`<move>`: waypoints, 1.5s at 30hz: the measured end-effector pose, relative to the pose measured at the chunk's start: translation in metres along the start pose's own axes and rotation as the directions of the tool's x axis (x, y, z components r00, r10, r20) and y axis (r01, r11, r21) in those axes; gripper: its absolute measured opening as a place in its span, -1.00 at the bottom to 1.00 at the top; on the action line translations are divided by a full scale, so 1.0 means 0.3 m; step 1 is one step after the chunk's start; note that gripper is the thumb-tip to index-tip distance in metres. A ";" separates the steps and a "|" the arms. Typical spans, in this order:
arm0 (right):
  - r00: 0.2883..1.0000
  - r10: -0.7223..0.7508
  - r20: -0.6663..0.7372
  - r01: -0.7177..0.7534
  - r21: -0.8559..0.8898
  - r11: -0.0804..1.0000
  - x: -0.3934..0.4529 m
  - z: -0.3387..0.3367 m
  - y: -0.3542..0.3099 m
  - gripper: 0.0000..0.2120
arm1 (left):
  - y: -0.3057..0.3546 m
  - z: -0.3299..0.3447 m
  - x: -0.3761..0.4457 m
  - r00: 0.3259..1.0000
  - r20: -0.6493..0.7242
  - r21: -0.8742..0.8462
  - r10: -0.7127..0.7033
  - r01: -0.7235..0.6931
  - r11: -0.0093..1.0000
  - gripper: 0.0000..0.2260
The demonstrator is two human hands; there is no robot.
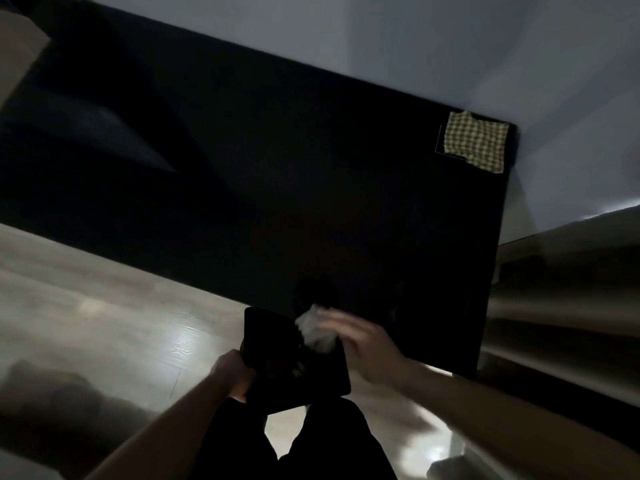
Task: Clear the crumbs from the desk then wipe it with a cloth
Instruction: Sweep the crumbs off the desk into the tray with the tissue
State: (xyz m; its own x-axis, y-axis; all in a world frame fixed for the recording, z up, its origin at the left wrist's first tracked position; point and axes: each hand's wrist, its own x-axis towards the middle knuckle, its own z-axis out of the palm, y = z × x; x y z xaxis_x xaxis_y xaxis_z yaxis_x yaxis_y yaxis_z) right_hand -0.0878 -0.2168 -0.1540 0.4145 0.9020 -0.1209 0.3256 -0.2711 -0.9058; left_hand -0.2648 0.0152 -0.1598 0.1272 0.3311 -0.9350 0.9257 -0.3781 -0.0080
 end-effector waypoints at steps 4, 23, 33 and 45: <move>0.915 0.153 -0.373 -0.210 -0.117 0.971 0.095 -0.322 0.097 -0.52 | -0.001 0.001 0.007 0.998 0.063 0.031 -0.002 0.000 1.000 -0.81; 0.682 0.333 -0.651 -0.691 -0.424 0.585 0.063 -0.525 0.347 -0.45 | -0.010 0.032 0.083 0.999 -0.042 0.025 0.027 -0.026 0.999 -0.82; 0.848 0.260 -0.462 -0.389 -0.208 0.898 -0.090 0.182 0.055 -0.57 | -0.007 0.044 0.055 0.997 -0.045 -0.068 0.063 -0.066 0.995 -0.77; 0.743 0.310 -0.593 -0.305 0.111 0.946 -0.046 -0.027 0.015 -0.54 | -0.032 0.021 -0.001 0.999 -0.030 -0.010 0.024 -0.025 1.000 -0.67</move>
State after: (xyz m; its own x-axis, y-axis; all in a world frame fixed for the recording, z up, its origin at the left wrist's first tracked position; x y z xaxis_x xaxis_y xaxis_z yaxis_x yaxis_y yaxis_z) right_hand -0.0851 -0.2330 -0.1530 0.9128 0.3872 -0.1295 0.0870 -0.4945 -0.8648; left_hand -0.2761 0.0132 -0.1616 0.1603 0.3479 -0.9237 0.9259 -0.3774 0.0186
